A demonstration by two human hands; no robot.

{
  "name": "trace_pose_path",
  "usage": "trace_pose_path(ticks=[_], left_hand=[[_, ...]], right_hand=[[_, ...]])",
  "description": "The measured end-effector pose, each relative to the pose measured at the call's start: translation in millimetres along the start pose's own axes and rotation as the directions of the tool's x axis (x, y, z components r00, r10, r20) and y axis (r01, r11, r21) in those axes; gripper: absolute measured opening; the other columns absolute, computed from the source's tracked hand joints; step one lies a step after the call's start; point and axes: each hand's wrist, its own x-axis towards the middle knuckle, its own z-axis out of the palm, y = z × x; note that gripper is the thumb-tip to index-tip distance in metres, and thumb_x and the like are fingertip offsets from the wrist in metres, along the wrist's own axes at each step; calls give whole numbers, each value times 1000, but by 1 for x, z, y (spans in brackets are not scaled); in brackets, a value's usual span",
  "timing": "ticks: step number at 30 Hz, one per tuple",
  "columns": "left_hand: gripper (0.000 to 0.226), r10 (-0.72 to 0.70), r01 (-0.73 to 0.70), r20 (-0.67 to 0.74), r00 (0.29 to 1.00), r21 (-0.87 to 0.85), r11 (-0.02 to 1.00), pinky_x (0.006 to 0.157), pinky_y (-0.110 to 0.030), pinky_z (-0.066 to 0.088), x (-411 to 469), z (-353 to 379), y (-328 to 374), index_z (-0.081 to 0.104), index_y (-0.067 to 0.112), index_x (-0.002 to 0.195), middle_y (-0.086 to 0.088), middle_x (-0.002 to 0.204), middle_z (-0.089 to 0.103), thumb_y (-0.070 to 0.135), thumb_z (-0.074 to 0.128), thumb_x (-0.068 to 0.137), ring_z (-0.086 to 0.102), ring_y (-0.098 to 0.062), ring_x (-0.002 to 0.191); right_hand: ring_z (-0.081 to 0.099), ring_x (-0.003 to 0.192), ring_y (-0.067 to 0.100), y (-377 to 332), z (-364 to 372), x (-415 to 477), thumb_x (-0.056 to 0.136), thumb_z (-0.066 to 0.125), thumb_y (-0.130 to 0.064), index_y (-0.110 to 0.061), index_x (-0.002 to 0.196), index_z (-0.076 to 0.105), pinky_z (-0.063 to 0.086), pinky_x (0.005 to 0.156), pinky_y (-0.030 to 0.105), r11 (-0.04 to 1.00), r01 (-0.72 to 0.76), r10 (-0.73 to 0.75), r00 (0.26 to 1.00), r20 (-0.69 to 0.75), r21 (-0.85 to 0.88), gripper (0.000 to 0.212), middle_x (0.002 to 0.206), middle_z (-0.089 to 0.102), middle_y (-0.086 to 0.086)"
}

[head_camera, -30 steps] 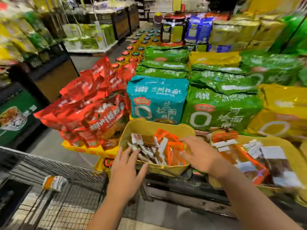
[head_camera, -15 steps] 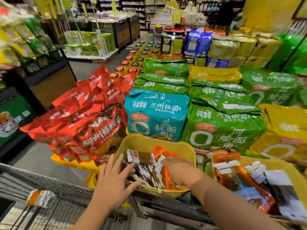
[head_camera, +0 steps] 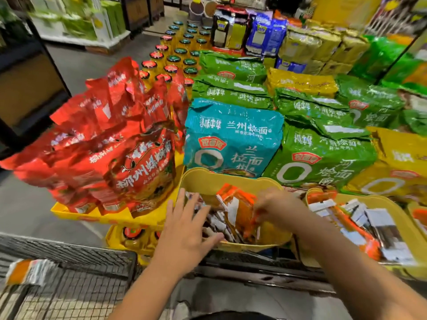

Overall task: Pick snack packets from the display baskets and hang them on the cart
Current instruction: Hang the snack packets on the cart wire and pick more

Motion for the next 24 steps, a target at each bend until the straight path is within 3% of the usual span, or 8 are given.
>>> trace_pose_path(ticks=[3,6,8,11,13,15,19,24], left_hand=[[77,57,-56,1,998,-148,987,119,-36,-15,13,-9,-3,35,31,155,2,168,16,69,54,90,-21,-13,148],[86,37,-33,6,999,-304,952,121,-28,-13,16,-23,1,26,30,157,8,166,20,68,61,88,-9,-14,155],[96,15,-34,-48,999,-409,912,126,-35,9,21,-31,4,31,28,155,8,157,37,77,62,79,17,-17,152],[66,-38,8,-22,999,-762,648,100,-26,46,33,-37,7,55,28,132,11,130,62,56,73,76,54,-11,123],[38,-123,115,93,988,-976,186,80,-26,57,40,-39,10,63,17,119,-2,114,75,27,73,84,67,-23,109],[25,-239,130,129,962,-991,-11,76,-32,60,41,-40,2,66,12,117,-8,109,77,13,66,93,72,-25,99],[16,-461,114,-101,882,-903,415,78,-38,50,38,-39,-22,59,22,109,4,95,72,24,68,96,68,-23,91],[18,-371,117,-264,890,-654,747,56,-34,30,34,-27,-18,46,18,102,6,78,56,24,62,98,51,-22,67]], right_hand=[[62,82,10,13,-5,-34,85,79,-31,-30,91,79,50,74,28,893,39,129,932,-339,448,6,85,70,-9],[63,71,8,-1,-6,-54,82,78,-30,-23,81,77,46,63,24,547,224,335,825,-456,806,7,75,71,-7],[66,73,9,-24,-6,-53,79,74,-34,-19,83,79,49,67,24,198,313,387,846,-368,929,16,78,74,-5],[70,82,22,-54,-6,-43,82,72,-32,-10,94,78,56,76,39,31,333,319,890,-325,942,26,88,76,9],[71,84,26,-66,-10,-39,88,67,-32,-7,102,76,57,77,41,46,325,188,926,-328,945,30,91,75,13],[71,87,20,-64,-13,-36,95,60,-38,-12,105,75,56,77,33,179,252,129,952,-276,951,32,91,76,3],[64,84,15,-36,3,-18,98,60,-44,-24,90,73,54,82,41,557,-15,378,895,-238,831,25,85,69,-6],[58,109,25,-38,29,30,92,61,-25,-31,134,50,52,94,37,821,-259,323,945,-41,508,44,131,57,-1]])
